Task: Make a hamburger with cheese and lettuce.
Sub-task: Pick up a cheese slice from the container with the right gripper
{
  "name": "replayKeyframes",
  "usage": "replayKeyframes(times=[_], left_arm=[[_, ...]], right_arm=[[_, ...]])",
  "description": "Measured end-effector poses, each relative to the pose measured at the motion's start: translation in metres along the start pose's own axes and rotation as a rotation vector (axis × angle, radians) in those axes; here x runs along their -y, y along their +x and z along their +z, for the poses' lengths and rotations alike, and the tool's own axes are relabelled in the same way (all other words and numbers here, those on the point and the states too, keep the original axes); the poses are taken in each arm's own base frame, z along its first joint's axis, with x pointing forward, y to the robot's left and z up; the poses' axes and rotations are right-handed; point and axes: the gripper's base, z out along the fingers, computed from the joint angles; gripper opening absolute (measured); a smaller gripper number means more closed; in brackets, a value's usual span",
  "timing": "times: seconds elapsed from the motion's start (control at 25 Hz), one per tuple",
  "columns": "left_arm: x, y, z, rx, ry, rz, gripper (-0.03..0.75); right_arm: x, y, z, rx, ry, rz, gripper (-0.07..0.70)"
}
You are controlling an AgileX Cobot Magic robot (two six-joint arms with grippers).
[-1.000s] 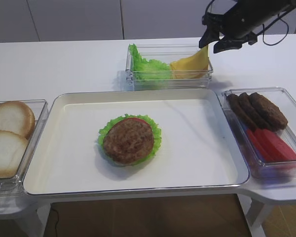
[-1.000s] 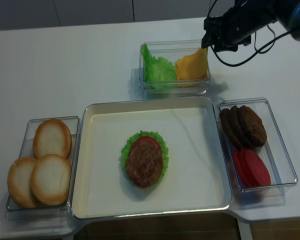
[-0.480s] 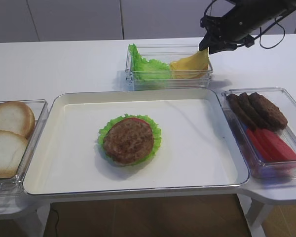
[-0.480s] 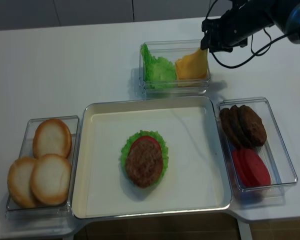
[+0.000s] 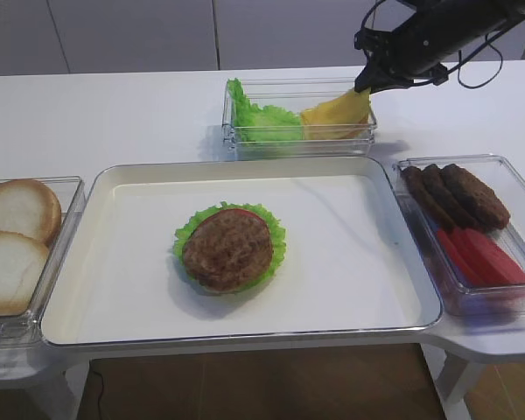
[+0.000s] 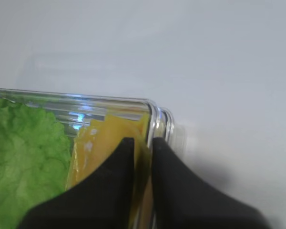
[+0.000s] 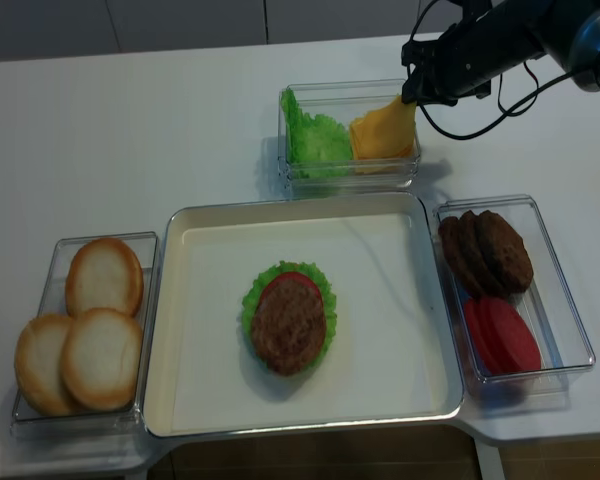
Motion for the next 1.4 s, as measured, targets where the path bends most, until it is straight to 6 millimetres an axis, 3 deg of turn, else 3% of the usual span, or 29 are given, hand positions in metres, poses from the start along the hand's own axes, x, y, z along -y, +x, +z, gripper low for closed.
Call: replayKeyframes(times=[0.36, 1.4], left_arm=[[0.0, 0.0, 0.0, 0.0, 0.0, 0.0, 0.36], [0.0, 0.0, 0.0, 0.0, 0.0, 0.0, 0.36]], right_arm=[[-0.001, -0.001, -0.001, 0.006, -0.006, 0.001, 0.014], [-0.009, -0.004, -0.018, 0.0, 0.019, -0.06, 0.004]])
